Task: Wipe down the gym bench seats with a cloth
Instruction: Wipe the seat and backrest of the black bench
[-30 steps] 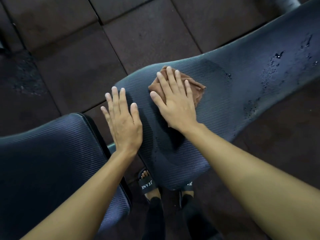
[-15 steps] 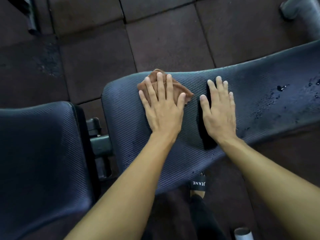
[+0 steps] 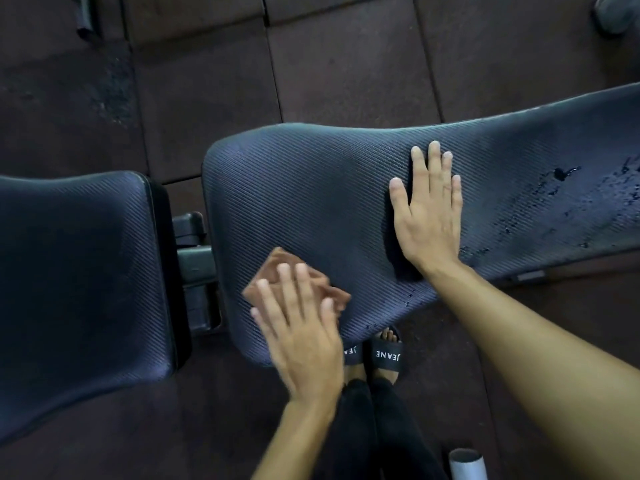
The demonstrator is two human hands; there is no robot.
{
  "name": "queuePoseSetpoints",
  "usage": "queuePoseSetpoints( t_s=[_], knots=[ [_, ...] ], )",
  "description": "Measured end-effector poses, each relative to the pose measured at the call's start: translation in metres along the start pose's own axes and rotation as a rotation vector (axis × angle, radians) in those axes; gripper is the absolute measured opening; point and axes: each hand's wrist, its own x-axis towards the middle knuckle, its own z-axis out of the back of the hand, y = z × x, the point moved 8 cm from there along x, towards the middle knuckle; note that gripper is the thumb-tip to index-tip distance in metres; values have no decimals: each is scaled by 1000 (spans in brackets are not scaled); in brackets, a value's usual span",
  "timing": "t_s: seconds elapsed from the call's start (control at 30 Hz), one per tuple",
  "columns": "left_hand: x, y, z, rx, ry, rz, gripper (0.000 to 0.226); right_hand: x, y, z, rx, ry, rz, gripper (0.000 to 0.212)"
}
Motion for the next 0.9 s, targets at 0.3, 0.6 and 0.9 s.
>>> queuePoseSetpoints(
  t_s=[0.3,0.6,0.9],
  knots=[
    [165,-25,18,-49,9,-192,57,2,0,1,60,68,11,55],
    [33,43,7,-103,-19,214,61,1,5,10,82,103,21,53],
    [41,-137,-11,-1,-8,-226,60,17,-62,80,80,-119,15,39]
  ],
)
